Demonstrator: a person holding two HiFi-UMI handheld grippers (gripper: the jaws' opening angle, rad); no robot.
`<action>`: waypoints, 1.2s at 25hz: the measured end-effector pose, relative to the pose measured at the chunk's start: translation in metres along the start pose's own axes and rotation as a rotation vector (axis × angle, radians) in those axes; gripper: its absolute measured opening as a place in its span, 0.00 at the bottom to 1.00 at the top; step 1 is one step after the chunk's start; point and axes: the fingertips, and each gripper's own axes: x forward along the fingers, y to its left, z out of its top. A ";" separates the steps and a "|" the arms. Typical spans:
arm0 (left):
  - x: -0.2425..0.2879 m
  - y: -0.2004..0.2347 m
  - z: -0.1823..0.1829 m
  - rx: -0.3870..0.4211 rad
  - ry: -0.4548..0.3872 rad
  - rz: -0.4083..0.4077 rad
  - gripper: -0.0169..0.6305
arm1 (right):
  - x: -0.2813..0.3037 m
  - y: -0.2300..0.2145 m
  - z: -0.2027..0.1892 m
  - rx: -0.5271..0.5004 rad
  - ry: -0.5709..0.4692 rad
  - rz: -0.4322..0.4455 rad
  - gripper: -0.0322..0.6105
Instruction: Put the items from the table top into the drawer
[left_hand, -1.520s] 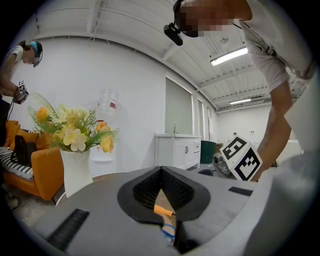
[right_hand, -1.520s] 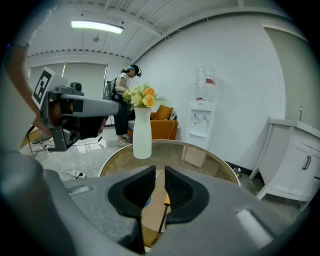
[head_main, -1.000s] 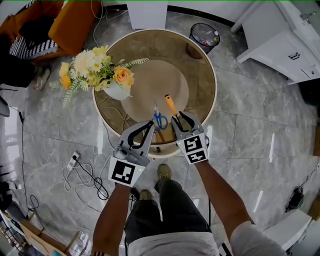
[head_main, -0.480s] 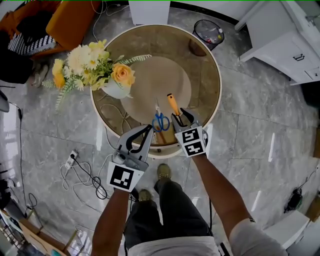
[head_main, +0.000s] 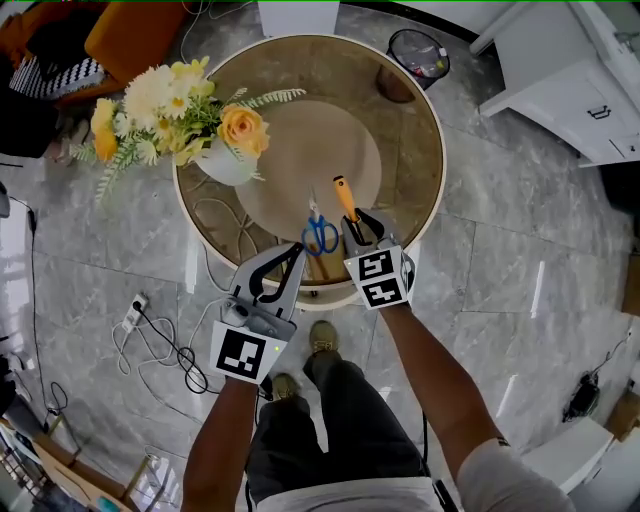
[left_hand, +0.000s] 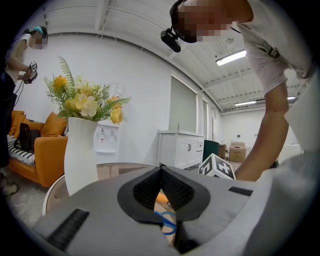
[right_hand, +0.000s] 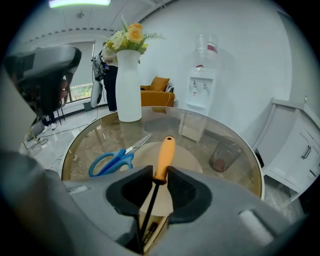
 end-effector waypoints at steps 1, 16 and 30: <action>-0.001 -0.001 -0.001 -0.003 0.004 0.000 0.03 | 0.000 0.000 0.000 0.013 0.006 -0.004 0.19; -0.027 -0.017 -0.007 -0.010 0.025 -0.014 0.03 | -0.022 0.002 0.007 0.088 -0.057 -0.044 0.16; -0.061 -0.047 -0.007 -0.004 0.009 -0.037 0.03 | -0.092 0.046 0.013 0.056 -0.153 -0.042 0.16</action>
